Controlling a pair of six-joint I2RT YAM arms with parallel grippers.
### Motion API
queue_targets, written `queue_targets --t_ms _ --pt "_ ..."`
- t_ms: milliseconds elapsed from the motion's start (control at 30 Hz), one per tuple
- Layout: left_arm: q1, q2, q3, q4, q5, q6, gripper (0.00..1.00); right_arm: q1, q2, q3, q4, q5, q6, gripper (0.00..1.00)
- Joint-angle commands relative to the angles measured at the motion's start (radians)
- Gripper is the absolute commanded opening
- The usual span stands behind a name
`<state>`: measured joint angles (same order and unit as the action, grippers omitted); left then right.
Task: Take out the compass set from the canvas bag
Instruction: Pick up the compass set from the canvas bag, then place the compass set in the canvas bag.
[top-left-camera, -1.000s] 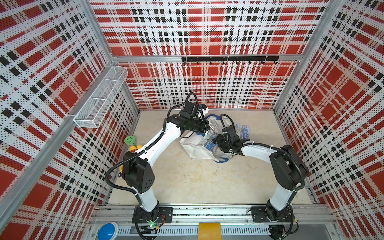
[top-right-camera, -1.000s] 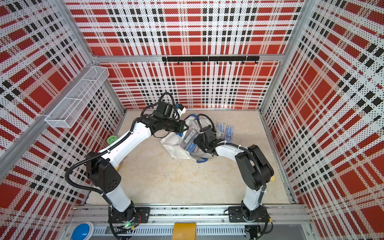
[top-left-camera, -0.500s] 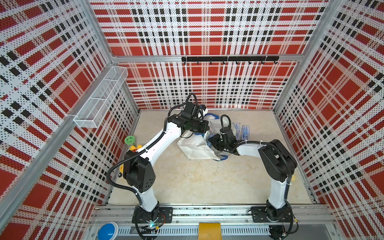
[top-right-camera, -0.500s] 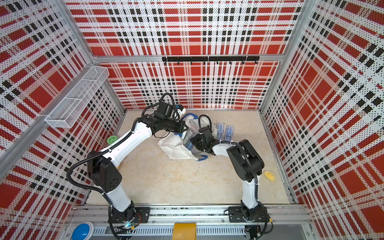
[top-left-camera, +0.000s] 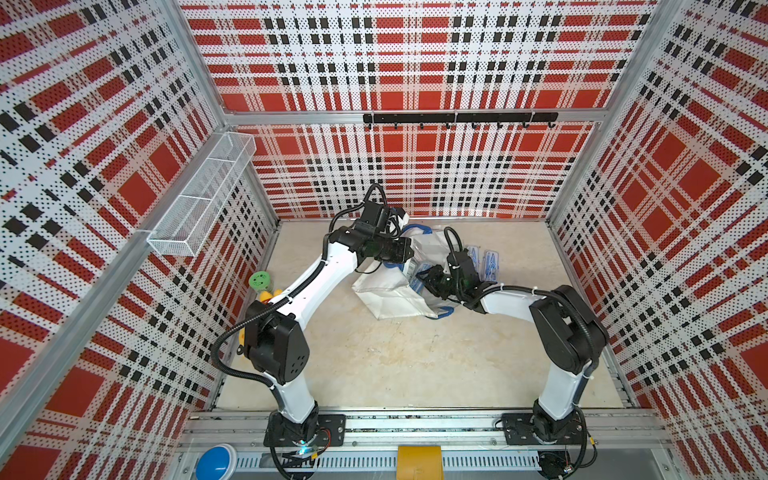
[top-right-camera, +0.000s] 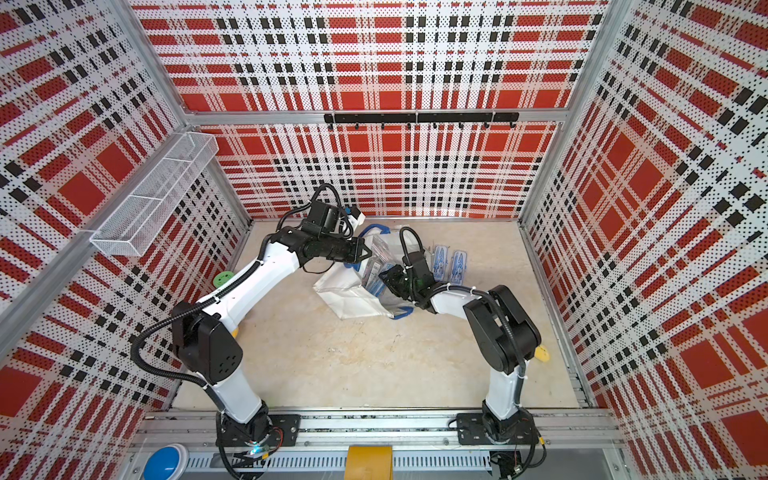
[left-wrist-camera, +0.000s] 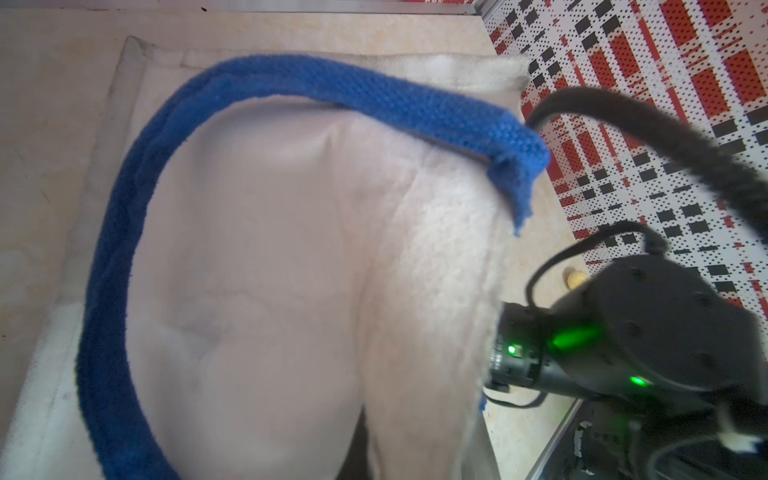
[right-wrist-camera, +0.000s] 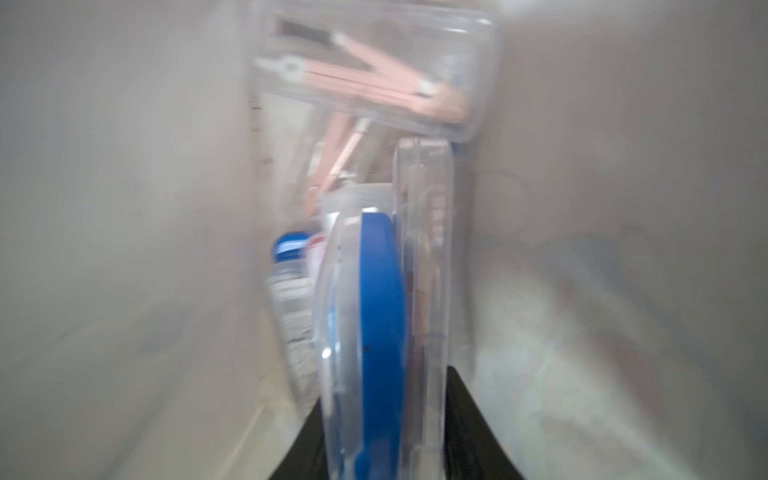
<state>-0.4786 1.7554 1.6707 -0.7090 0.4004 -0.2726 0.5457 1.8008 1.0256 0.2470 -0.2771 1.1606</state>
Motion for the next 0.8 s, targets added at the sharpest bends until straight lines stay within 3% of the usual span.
queue_targets --t_ms 0,500,767 --pt "0.003 -0.042 0.020 0.034 0.045 0.003 0.00 0.000 -0.101 0.004 0.025 0.005 -0.055 0.22" --pt "0.020 -0.041 0.017 0.034 0.047 -0.001 0.00 -0.044 -0.301 0.020 -0.229 0.064 -0.241 0.21" --pt "0.020 -0.036 0.015 0.042 0.058 0.001 0.00 -0.071 -0.203 0.114 -0.378 -0.004 -0.302 0.21"
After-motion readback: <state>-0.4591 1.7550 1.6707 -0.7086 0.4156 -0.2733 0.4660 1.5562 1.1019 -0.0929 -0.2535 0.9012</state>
